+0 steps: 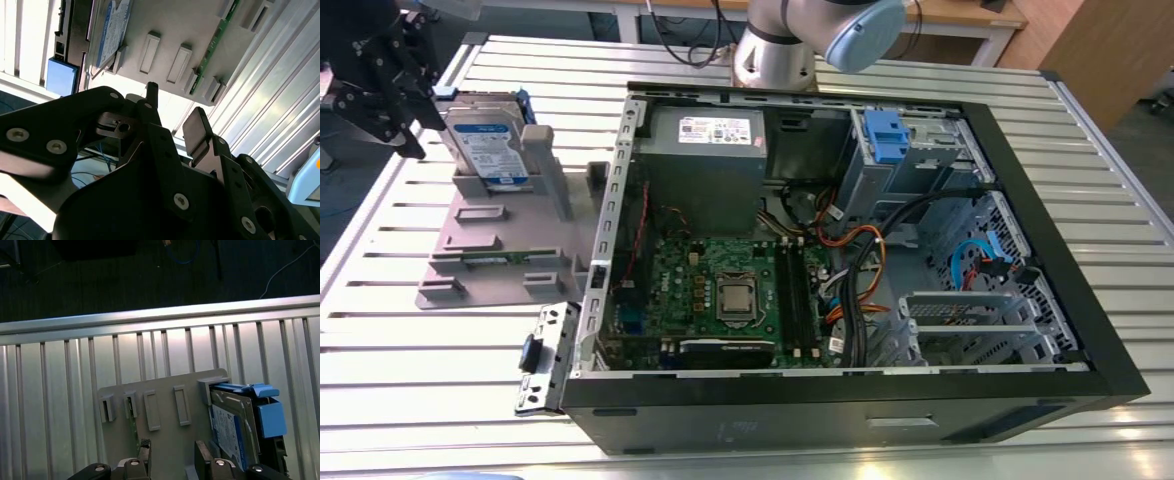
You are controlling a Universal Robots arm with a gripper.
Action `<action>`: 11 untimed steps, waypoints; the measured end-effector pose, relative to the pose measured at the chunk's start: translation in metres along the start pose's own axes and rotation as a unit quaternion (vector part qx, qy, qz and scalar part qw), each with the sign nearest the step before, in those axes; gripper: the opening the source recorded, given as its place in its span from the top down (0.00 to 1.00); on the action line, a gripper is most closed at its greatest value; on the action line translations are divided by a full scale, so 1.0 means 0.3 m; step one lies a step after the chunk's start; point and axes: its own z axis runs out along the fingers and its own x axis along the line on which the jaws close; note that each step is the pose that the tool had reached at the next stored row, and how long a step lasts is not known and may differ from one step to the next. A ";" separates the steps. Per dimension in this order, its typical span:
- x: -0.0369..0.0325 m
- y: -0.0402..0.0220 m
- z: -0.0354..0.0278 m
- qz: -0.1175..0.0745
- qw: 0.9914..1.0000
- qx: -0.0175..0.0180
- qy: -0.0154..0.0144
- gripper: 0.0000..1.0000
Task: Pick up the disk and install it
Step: 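Pick up the disk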
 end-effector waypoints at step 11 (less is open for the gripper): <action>-0.016 0.000 0.001 -0.001 1.000 0.000 0.000 0.53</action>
